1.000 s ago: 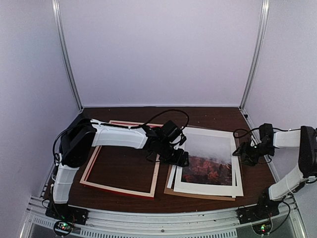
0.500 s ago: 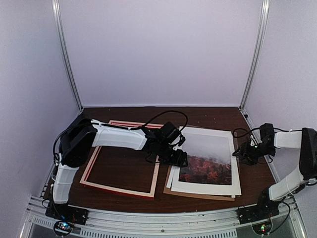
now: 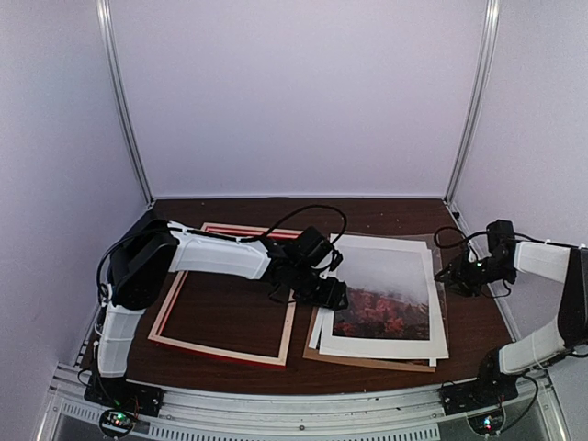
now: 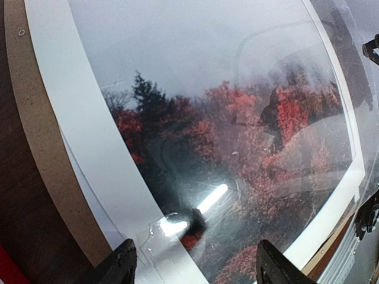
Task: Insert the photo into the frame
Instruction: Pick up the glass panel from the mat board, then hold the mat board at the center of the board, then adjust the frame body at the center of the board.
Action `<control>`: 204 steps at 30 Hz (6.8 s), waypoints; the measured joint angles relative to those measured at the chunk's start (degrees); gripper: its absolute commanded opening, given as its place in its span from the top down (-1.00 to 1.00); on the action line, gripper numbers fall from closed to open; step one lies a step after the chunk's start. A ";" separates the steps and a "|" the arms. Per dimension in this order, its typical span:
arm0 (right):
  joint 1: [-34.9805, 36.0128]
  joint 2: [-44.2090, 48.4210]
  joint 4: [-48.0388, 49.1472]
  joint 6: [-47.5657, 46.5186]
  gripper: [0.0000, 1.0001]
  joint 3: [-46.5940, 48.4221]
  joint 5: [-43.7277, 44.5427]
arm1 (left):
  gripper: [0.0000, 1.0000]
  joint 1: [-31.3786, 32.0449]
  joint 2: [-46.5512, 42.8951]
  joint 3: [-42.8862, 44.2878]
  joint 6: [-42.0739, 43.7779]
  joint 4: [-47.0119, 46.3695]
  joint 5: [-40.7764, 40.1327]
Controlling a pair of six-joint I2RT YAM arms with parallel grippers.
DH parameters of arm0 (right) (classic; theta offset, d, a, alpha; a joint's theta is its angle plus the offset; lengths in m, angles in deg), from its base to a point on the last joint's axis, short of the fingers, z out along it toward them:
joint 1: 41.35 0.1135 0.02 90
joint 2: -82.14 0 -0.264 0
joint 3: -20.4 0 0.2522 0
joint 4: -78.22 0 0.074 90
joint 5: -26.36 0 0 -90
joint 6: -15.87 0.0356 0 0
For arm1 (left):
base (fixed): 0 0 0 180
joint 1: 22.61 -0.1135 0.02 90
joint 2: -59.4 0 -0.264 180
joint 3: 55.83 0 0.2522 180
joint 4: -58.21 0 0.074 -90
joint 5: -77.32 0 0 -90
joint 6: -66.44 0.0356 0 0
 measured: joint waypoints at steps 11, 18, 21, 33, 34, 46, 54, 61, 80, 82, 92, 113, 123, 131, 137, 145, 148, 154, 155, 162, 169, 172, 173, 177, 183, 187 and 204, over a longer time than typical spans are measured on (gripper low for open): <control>-0.15 3.65 -0.35 -0.72 0.42 0.26 -3.98 | -0.39 -0.04 -0.17 -0.26 0.02 -0.35 0.07; -0.15 8.72 -0.33 0.00 0.46 -0.39 -7.45 | -0.38 -0.07 -0.26 -0.48 0.02 -0.61 0.13; 0.07 8.87 -0.33 0.26 0.47 -0.70 -8.24 | -0.38 -0.07 -0.33 -0.57 0.02 -0.72 0.13; 4.57 11.67 0.31 0.46 0.52 -1.44 -11.13 | -0.38 -0.07 -1.44 -2.60 0.04 -2.38 0.24; 4.59 11.63 0.17 0.39 0.54 -1.44 -11.06 | -0.38 -0.07 -1.46 -2.62 0.04 -2.40 0.24; 4.76 8.52 -3.98 -0.72 1.00 1.60 -7.48 | -0.43 -0.07 -1.75 -2.95 0.04 -2.64 0.20; 4.81 8.41 -5.53 0.37 1.00 4.09 -7.52 | -0.70 -0.52 -5.22 -4.94 1.79 -0.59 -0.20; 4.81 11.02 -4.22 5.42 1.00 7.26 -10.75 | -0.79 -6.88 -20.79 -10.78 3.43 1.88 -1.88; 14.80 12.96 7.41 23.37 1.00 18.38 -15.32 | -0.83 -44.63 -33.03 -26.45 12.59 21.20 -13.25; 15.17 12.94 7.13 23.39 1.00 18.38 -15.15 | -0.83 -45.16 -31.89 -26.47 13.18 21.38 -14.49; 15.19 13.35 -9.33 13.60 1.00 22.80 -5.84 | -0.81 -45.33 -28.50 -26.62 14.97 21.40 -17.25; 15.19 13.22 -30.05 0.66 1.00 23.96 5.31 | -0.70 -25.55 -35.10 -26.29 11.65 8.83 -3.50; 15.19 13.81 -29.73 0.48 1.00 22.25 4.74 | -0.66 -10.08 -17.44 -12.57 5.20 -7.02 4.42; 15.19 14.88 -28.74 0.70 1.00 20.20 4.66 | -0.61 -2.82 -1.92 1.90 1.79 -11.02 9.49; 15.19 16.06 -28.65 0.72 1.00 19.85 4.66 | -0.58 -1.55 3.78 4.09 -1.36 -13.44 11.82; 15.19 16.57 -28.63 0.72 1.00 19.82 5.03 | -0.57 -1.99 7.04 4.02 -4.37 -17.35 13.09; 15.19 16.57 -28.70 0.70 1.00 19.82 5.27 | -0.57 -2.03 7.04 3.72 -4.81 -17.88 12.96; 15.19 16.35 -30.03 0.35 1.00 20.87 6.60 | -0.56 -2.03 7.02 2.01 -5.07 -20.00 12.63; 15.19 16.28 -30.34 0.22 1.00 21.29 6.82 | -0.56 -2.03 7.02 1.81 -5.09 -20.41 12.63; 15.13 16.02 -32.98 -1.18 1.00 25.03 8.44 | -0.56 -2.03 6.95 0.17 -5.14 -23.43 12.63; 14.75 16.04 -34.36 -1.49 1.00 26.82 8.72 | -0.56 -2.03 6.84 -0.22 -5.09 -24.15 12.31; 14.69 16.02 -35.19 -1.49 1.00 27.61 8.70 | -0.57 -2.03 6.84 -0.22 -4.81 -24.17 12.31; 14.69 16.02 -35.50 -1.49 1.00 28.11 8.68 | -0.58 -2.03 6.78 -0.22 -4.66 -24.15 12.35; 14.62 16.04 -35.98 -1.49 1.00 31.06 8.28 | -0.64 -2.05 6.14 -0.17 -2.64 -22.88 12.76; 14.53 16.04 -35.95 -1.53 1.00 33.38 6.01 | -0.72 -2.99 0.85 -0.04 2.05 -14.62 12.48; 14.53 15.96 -35.93 -1.42 1.00 33.94 4.09 | -0.74 -5.77 -7.26 -0.37 3.93 -9.70 11.17; 25.40 11.96 -21.88 8.28 1.00 39.45 -2.12 | -0.79 -43.89 -34.69 -19.06 11.50 17.77 -4.35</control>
